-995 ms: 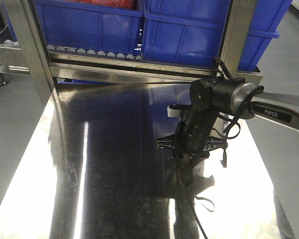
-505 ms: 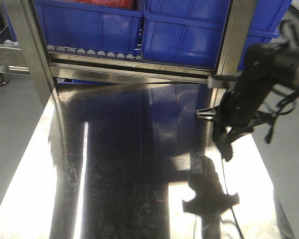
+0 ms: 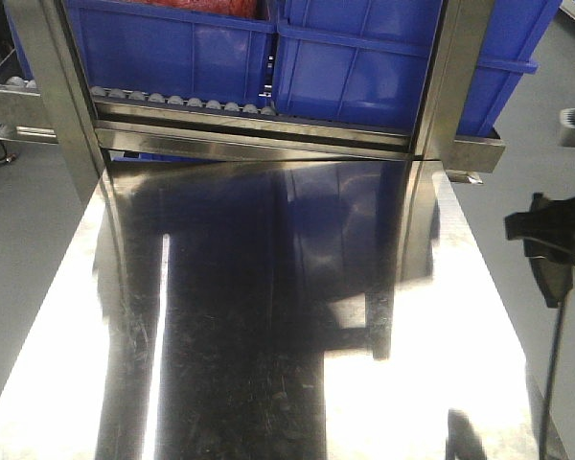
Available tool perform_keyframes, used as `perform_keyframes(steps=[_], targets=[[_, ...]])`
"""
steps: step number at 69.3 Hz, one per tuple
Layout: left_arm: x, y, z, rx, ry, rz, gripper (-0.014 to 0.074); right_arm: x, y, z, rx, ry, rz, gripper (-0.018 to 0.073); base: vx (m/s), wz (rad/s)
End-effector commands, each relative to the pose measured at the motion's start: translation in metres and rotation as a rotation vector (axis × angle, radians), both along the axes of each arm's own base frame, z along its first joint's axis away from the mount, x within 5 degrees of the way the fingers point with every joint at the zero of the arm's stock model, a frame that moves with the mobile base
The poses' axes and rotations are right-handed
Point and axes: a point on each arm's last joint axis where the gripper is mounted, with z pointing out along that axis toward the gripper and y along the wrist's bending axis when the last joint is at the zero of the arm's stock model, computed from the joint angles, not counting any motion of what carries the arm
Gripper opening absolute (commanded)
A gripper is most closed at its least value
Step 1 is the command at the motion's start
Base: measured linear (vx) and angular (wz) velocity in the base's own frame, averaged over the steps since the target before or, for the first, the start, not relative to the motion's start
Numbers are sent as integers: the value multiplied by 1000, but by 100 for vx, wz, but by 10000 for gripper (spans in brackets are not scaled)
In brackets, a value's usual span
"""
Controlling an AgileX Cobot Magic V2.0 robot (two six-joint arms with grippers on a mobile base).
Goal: Move and align brake pads A on conveyor
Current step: 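Close the right gripper on the brake pad and lift it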
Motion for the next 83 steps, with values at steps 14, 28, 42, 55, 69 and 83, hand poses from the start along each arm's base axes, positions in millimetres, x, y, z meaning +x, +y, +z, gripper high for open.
perform_keyframes(steps=[14,28,42,55,69,83], targets=[[2,-2,16,-36,-107,-15,-6,-101,0,49,-8,-562,50,-2,0,0],[2,-2,16,-36,-107,-15,-6,-149,0,46,-15,-752,63,-2,0,0],[2,-2,16,-35,-106,-15,-6,-164,6,34,-46,-826,168,-2,0,0],[2,-2,16,-35,-104,-15,-6,-172,4,23,-53,-918,158,-2,0,0],[2,-2,16,-35,-104,-15,-6,-178,3,15,-48,-978,141,-2,0,0],[2,-2,16,-35,-103,-15,-6,-179,2,16,-48,-992,138,-2,0,0]])
